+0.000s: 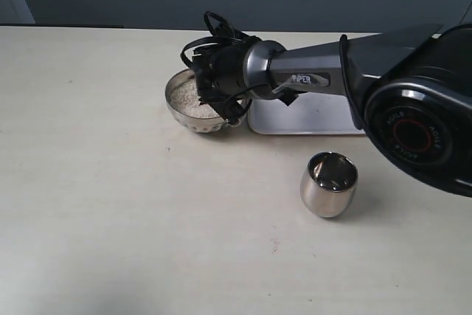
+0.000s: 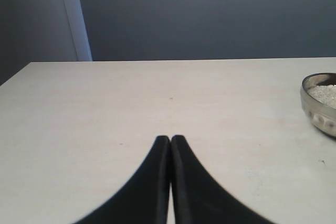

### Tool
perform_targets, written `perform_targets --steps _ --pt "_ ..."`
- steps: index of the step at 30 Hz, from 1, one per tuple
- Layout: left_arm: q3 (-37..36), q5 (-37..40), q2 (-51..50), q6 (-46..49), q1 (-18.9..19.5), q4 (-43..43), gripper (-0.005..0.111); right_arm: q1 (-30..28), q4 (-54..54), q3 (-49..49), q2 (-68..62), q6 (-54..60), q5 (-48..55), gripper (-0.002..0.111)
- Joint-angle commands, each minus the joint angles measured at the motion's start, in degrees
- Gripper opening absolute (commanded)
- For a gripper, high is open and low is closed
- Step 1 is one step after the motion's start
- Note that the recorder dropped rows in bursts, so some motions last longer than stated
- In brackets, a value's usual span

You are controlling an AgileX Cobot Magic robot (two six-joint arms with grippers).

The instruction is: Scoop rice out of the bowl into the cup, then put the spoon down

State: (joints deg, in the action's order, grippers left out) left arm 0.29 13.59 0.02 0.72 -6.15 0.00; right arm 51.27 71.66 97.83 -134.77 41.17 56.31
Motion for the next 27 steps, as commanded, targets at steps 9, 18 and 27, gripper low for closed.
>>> perform_targets --steps 9,18,27 --pt "-0.3 -0.3 0.0 -0.2 -0.2 0.0 0.001 0.1 -7.7 -0.4 2.5 0.8 0.3 -0.001" --pt "-0.3 -0.3 0.0 -0.2 -0.2 0.0 0.001 0.0 -11.0 -0.4 2.5 0.7 -0.3 -0.001" --pt "-0.3 -0.3 0.0 -0.2 -0.2 0.0 0.001 -1.5 -17.1 3.3 2.5 0.7 0.0 -0.001"
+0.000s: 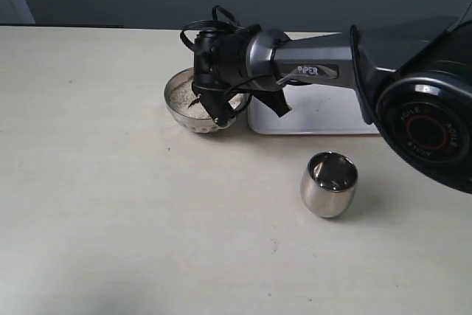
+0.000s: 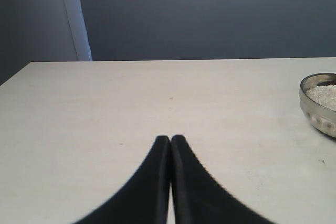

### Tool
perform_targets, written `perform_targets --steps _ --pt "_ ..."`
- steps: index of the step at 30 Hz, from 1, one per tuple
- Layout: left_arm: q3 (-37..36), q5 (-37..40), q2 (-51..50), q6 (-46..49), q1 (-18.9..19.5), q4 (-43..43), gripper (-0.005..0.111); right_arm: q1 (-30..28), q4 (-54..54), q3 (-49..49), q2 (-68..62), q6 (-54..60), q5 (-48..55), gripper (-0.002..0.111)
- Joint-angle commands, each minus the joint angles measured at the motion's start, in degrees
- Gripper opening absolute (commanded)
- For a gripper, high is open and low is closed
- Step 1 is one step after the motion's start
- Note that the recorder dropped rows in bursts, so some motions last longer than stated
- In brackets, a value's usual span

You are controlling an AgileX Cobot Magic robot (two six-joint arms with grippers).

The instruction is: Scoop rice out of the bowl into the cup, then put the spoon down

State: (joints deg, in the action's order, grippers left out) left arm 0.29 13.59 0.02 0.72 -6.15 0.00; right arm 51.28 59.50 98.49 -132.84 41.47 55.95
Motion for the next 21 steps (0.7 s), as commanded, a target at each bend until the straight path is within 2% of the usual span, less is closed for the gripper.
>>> perform_targets --steps 1,9,21 --pt "-0.3 -0.3 0.0 -0.2 -0.2 0.0 0.001 -1.7 -6.0 3.5 0.6 0.4 0.3 -0.001" --pt "-0.3 -0.3 0.0 -0.2 -0.2 0.0 0.001 -3.3 -16.5 6.5 0.6 5.2 0.0 -0.001" --pt "-0.3 -0.3 0.0 -0.2 -0.2 0.0 0.001 -4.0 -17.9 6.5 0.6 5.3 0.5 -0.001"
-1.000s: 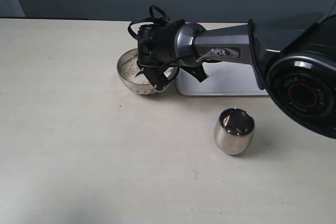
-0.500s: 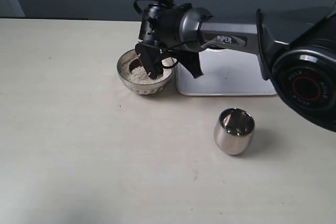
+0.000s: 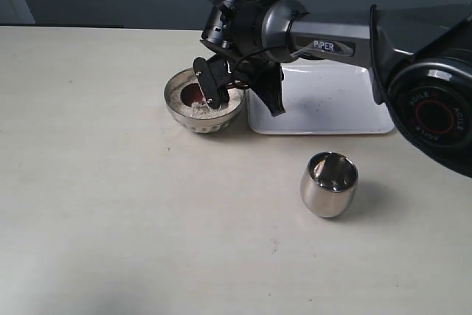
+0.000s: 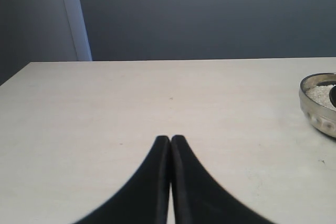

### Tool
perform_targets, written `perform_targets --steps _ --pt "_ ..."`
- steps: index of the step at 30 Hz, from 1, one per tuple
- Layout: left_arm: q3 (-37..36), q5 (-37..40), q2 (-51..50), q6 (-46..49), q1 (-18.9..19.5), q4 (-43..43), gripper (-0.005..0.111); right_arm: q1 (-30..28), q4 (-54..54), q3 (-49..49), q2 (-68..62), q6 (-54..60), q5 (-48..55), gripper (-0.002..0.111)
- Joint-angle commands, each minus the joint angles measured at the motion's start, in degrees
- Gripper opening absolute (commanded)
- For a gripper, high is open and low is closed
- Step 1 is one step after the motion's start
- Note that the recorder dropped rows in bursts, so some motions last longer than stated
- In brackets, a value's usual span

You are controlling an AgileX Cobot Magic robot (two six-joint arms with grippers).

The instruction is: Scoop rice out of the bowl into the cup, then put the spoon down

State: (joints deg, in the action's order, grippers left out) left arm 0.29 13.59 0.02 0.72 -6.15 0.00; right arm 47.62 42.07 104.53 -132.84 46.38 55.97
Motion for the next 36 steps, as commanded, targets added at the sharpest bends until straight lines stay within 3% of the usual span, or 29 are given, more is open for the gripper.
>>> perform_targets --steps 1,21,26,31,36 --pt "-0.3 -0.3 0.0 -0.2 -0.2 0.0 0.001 -0.3 -0.5 0.4 0.6 0.4 0.6 -0.001" --pt "-0.3 -0.3 0.0 -0.2 -0.2 0.0 0.001 -0.3 -6.8 0.4 4.7 3.3 6.0 -0.001" --pt "-0.3 -0.3 0.0 -0.2 -0.2 0.0 0.001 -1.9 -8.8 0.4 4.6 4.4 4.1 -0.001" --pt "-0.3 -0.3 0.0 -0.2 -0.2 0.0 0.001 -2.6 -1.7 0.4 3.6 3.6 1.1 -0.001" --pt "-0.3 -0.3 0.0 -0.2 -0.2 0.0 0.001 -2.6 -8.2 0.4 3.3 4.6 -0.7 -0.001"
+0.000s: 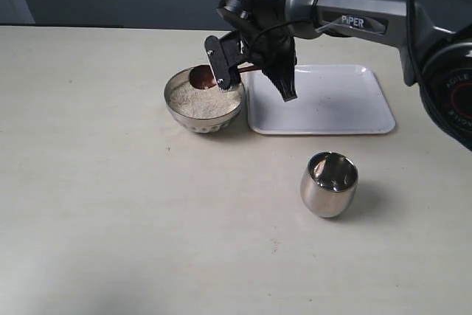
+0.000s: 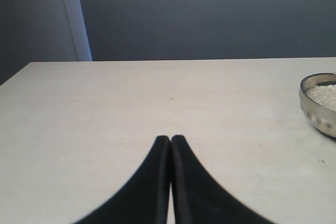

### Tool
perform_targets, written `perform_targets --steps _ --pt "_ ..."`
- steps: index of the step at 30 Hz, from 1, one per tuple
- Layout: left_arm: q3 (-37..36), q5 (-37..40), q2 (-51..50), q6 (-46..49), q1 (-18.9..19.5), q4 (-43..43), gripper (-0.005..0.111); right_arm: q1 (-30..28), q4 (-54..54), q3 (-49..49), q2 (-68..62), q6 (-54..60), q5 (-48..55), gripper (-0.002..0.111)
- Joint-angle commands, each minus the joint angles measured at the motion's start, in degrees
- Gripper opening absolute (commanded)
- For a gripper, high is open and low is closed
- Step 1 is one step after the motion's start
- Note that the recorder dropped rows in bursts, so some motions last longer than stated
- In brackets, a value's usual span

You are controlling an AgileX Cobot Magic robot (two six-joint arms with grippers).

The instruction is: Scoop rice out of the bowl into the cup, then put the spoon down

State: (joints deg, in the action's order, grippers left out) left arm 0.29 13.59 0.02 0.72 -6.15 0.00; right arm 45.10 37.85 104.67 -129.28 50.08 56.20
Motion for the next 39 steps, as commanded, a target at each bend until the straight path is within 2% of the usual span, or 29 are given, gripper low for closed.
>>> perform_targets --steps 1,8,15,18,24,39 --pt "-0.3 -0.3 0.0 -0.2 -0.2 0.0 0.001 -0.2 -4.8 0.3 -0.3 1.5 -0.8 -0.001" --pt "-0.3 -0.3 0.0 -0.2 -0.2 0.0 0.001 -0.5 -3.6 0.3 -0.3 1.5 -1.5 -0.001" --pt "-0.3 -0.3 0.0 -0.2 -0.2 0.0 0.001 -0.4 9.8 0.3 -1.1 1.3 -12.6 -0.001" --pt "-0.3 -0.3 0.0 -0.2 -0.2 0.0 0.001 -0.4 17.9 0.3 -2.3 0.8 -14.7 -0.001" --pt "-0.3 -0.3 0.0 -0.2 -0.2 0.0 0.001 -0.4 23.3 0.3 -4.6 2.1 -14.8 -0.001" --pt "-0.3 -0.3 0.0 -0.2 -0.9 0.0 0.001 0.2 24.5 -0.3 -5.1 8.9 -17.8 -0.001"
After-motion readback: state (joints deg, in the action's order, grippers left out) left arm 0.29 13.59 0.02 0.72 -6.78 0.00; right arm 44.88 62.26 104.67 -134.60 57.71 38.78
